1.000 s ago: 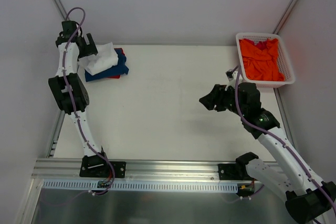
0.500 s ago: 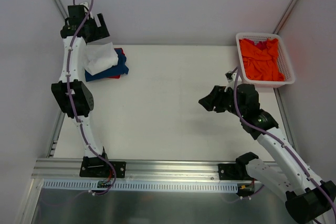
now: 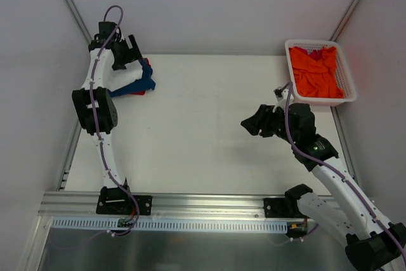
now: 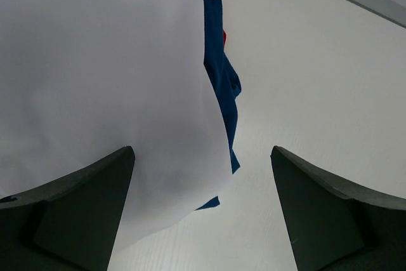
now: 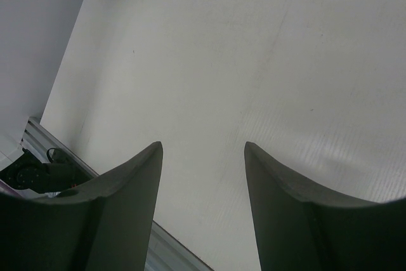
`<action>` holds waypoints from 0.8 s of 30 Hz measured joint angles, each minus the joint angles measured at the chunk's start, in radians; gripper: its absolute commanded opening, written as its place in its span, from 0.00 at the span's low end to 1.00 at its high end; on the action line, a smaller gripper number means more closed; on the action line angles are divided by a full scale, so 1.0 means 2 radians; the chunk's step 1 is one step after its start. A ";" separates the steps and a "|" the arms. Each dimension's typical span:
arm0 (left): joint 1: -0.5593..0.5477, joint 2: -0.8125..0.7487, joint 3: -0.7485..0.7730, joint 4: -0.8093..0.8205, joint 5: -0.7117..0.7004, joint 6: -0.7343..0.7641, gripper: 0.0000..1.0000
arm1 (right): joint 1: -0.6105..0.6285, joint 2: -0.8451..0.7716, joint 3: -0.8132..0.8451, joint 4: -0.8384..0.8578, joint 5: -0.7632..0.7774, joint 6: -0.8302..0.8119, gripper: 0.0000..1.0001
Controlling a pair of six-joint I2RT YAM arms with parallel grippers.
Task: Fold and stack the t-shirts
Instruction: Neatly place the folded tshirt to the corner
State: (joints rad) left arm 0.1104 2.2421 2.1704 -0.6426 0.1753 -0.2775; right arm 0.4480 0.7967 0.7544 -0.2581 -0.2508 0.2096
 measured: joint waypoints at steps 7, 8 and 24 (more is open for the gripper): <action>0.025 0.015 -0.046 0.021 0.047 -0.040 0.89 | 0.000 0.000 0.000 0.000 0.000 0.000 0.58; 0.028 0.020 -0.055 0.028 0.055 -0.044 0.90 | 0.000 0.000 0.000 0.000 0.000 0.000 0.58; 0.037 0.028 -0.082 0.084 0.119 -0.073 0.92 | -0.001 -0.008 -0.001 0.000 0.000 0.008 0.58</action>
State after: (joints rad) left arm 0.1852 2.2974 2.0071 -0.4736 0.4129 -0.4229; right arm 0.4465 0.7803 0.7517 -0.2581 -0.2504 0.2249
